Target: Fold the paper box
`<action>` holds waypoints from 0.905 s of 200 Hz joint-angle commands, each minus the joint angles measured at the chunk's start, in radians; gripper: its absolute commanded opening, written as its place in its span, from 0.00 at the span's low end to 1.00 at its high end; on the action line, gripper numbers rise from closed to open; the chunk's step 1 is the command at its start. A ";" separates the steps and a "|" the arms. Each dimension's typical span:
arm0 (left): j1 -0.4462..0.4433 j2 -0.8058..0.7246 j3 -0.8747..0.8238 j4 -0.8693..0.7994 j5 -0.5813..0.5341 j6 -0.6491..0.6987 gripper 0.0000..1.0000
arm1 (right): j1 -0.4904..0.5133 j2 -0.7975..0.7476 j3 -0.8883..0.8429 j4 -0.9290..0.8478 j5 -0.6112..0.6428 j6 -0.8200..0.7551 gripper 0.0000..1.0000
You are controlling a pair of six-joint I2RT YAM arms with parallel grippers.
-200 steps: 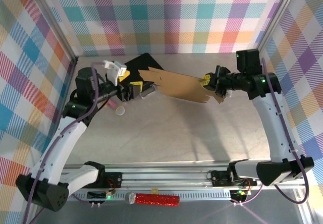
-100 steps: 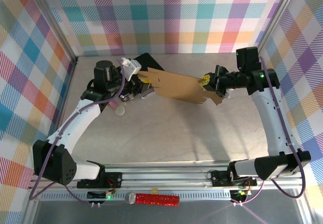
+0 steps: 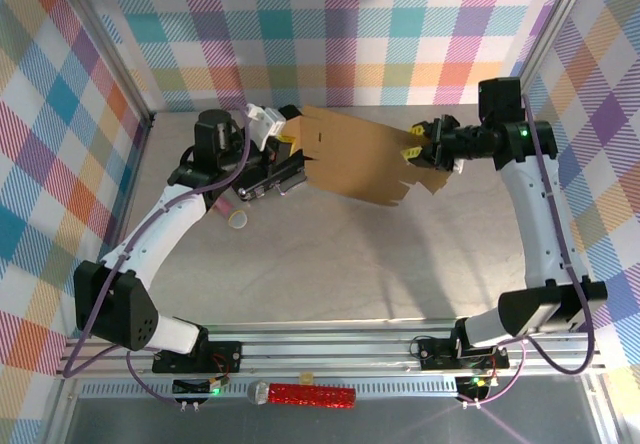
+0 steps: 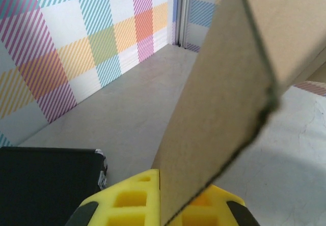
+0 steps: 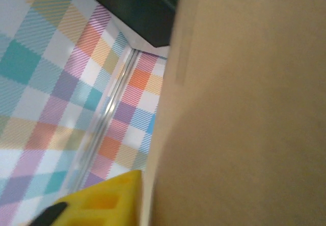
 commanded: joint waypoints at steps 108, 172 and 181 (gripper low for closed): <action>-0.058 -0.029 0.254 -0.440 0.041 -0.303 0.00 | -0.044 -0.258 -0.086 0.778 0.419 -1.739 0.89; -0.133 -0.115 0.214 -0.695 -0.195 -0.246 0.00 | -0.039 -0.074 0.090 0.584 -0.089 -2.301 0.78; -0.137 -0.136 0.177 -0.697 -0.237 -0.223 0.00 | -0.020 -0.037 0.125 0.489 -0.114 -2.429 0.77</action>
